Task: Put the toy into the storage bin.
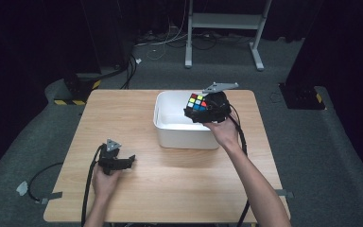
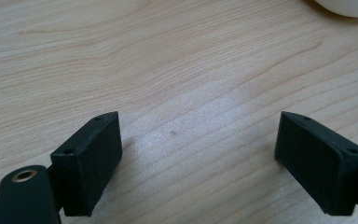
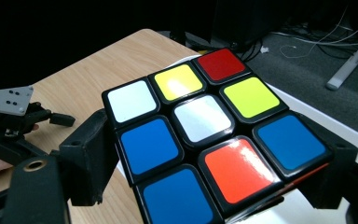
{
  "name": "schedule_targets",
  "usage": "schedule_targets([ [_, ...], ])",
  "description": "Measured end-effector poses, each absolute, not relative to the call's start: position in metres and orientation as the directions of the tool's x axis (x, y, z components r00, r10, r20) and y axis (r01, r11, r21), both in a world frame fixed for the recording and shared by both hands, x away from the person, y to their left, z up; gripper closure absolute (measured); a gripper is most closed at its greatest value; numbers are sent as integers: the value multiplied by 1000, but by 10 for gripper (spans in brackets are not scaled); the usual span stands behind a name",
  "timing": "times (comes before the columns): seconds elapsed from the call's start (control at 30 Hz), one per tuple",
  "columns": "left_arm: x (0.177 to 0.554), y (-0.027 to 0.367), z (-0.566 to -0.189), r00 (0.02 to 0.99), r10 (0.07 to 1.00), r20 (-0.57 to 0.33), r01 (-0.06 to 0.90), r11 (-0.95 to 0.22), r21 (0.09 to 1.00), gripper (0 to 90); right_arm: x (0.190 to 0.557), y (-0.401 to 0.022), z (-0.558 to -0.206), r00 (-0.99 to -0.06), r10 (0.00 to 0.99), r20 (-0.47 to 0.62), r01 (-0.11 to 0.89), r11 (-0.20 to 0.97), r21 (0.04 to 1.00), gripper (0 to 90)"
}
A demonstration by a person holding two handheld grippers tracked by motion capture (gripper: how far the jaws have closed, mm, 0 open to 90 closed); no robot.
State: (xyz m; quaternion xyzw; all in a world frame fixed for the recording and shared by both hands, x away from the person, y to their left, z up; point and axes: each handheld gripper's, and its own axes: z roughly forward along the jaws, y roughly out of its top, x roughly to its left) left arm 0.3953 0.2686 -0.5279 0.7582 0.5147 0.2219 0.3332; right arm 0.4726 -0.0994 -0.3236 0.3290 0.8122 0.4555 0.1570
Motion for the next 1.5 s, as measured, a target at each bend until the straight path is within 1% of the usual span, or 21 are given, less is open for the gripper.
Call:
schedule_targets([
  [0.27,395,269,-528,372,928,-7,633,-248,734,149,481,-90,-320,-739,673,37,387,379,840,187],
  [0.93,395,269,-528,371,929,-8,632,-246,735,149,508,-74,-337,-715,697,56,438,383,813,187],
  [1.5,396,269,-528,371,928,-7,631,-247,736,150,526,-70,-352,-679,731,65,477,372,796,186],
])
